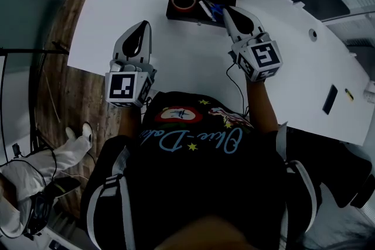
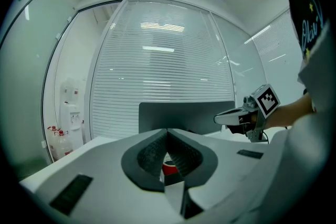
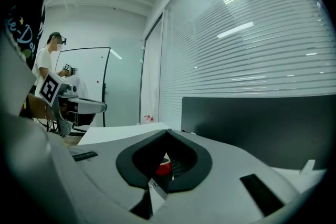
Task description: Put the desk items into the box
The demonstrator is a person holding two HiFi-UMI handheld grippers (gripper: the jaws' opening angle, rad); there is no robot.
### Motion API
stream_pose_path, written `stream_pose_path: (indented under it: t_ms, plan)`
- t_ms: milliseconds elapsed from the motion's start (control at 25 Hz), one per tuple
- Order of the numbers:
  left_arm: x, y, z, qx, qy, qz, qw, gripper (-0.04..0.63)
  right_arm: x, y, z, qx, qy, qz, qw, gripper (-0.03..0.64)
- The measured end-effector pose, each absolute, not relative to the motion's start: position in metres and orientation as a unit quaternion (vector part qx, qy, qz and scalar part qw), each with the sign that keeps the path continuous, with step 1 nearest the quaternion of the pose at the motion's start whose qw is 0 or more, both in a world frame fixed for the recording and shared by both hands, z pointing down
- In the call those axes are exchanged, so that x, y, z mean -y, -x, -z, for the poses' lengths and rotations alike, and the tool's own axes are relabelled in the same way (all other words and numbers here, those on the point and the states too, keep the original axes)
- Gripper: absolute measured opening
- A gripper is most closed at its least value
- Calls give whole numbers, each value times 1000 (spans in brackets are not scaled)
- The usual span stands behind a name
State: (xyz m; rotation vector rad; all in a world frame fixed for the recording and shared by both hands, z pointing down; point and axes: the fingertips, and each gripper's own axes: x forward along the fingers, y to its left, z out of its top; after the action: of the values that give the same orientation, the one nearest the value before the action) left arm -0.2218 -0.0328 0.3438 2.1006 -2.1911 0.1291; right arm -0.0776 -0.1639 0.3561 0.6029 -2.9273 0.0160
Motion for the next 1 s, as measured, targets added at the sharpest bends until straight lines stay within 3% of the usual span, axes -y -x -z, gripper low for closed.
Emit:
stream_pose_path:
  t_ms: [1000]
  plan:
    - [31, 221, -342, 720, -691, -41, 50, -3, 149, 87, -323, 983, -176, 12, 44, 26]
